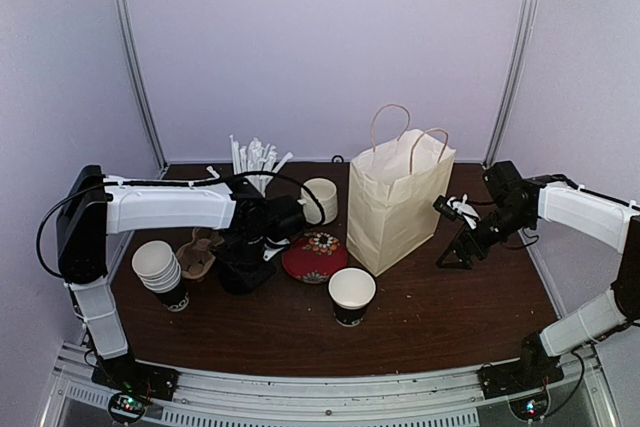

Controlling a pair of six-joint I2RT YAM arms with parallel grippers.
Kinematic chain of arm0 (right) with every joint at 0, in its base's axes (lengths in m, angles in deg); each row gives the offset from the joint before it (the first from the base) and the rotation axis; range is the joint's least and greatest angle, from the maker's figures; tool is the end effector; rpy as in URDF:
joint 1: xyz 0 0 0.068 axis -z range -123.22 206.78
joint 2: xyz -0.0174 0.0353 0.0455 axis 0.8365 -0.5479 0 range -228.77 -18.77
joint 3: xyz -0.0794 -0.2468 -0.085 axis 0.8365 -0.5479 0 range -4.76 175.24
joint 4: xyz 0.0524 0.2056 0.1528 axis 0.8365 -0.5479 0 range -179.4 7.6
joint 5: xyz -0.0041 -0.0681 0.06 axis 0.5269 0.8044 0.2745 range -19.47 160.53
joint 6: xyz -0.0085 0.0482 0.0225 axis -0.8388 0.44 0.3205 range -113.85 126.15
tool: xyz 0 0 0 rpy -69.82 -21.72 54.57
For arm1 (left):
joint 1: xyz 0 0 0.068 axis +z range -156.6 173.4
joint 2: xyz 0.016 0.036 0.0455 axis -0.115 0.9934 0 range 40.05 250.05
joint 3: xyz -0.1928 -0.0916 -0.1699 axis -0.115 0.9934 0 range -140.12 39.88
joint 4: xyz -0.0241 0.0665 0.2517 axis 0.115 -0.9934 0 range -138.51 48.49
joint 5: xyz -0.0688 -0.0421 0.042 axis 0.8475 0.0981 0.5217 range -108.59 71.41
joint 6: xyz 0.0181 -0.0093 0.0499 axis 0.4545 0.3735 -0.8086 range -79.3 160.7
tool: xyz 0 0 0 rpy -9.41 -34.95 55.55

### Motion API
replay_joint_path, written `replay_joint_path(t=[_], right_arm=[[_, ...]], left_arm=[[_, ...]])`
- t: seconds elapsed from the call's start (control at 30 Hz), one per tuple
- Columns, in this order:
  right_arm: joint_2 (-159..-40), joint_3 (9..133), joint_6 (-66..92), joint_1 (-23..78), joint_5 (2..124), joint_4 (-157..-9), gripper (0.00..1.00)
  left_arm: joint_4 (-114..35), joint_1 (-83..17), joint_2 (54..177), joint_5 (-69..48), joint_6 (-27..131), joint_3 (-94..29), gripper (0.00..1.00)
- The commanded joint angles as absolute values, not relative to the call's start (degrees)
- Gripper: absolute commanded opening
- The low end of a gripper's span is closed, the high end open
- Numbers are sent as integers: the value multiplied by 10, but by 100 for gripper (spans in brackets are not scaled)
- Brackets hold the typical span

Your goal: Pack the takeout coffee

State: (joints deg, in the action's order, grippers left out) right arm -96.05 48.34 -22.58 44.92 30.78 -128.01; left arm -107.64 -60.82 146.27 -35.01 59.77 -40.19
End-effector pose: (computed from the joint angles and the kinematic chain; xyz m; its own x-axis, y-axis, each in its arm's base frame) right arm 0.2350 0.0726 0.2303 -0.6255 -0.5090 -0.5914 -0.7696 0.5273 0.3601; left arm 0.2046 -0.2666 0.2049 -0.8086 0.5859 -0.0548 0.5508 0.7863 0.2799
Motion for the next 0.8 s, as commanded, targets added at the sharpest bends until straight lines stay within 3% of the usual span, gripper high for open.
replay_joint_path(t=[0.0, 0.37, 0.53, 0.77], right_arm=[[-965, 498, -232, 449, 316, -1285, 86], [-963, 498, -232, 449, 316, -1285, 86], [-963, 499, -232, 449, 315, -1286, 86], [-960, 498, -232, 448, 316, -1286, 86]], left_arm=[[-1074, -609, 1468, -345, 593, -406, 19], [-1076, -609, 1456, -346, 594, -403, 14], [-1074, -609, 1465, -354, 592, -398, 19], [-1074, -609, 1459, -354, 593, -400, 14]])
